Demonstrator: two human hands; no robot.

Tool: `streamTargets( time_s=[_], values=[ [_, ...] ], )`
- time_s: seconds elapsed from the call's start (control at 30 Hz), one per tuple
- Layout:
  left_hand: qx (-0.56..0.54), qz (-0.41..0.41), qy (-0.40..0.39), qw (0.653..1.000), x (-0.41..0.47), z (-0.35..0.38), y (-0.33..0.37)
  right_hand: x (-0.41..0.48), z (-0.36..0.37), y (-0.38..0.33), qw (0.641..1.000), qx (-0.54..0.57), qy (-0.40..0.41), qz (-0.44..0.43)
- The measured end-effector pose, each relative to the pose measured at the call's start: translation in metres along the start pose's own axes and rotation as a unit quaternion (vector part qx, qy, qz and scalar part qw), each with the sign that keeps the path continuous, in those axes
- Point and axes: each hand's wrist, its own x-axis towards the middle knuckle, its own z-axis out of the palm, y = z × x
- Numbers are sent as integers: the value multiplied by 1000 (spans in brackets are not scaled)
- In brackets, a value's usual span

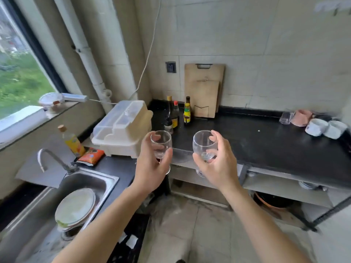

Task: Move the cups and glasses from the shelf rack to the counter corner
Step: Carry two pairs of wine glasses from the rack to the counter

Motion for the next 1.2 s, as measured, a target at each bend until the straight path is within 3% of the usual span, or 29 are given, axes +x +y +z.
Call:
streamTargets(
  time_s=[0.2, 0.4, 0.73, 0.93, 1.2],
  values=[
    [-74, 37, -85, 993, 96, 135, 0, 80, -55, 86, 994, -83, 62, 32],
    [-144, 70, -178, 971, 179, 271, 49, 139, -138, 156, 971, -152, 155, 96],
    [-206, 25, -334, 919, 203, 490, 120, 160, -290, 289, 920, -190, 265, 219],
    [-170, -65, -309, 933, 221, 591, 142, 206, -349, 379, 933, -163, 213, 239],
    [-137, -119, -252, 950, 262, 677, 143, 298, -386, 469, 953, -140, 110, 245]
  ],
)
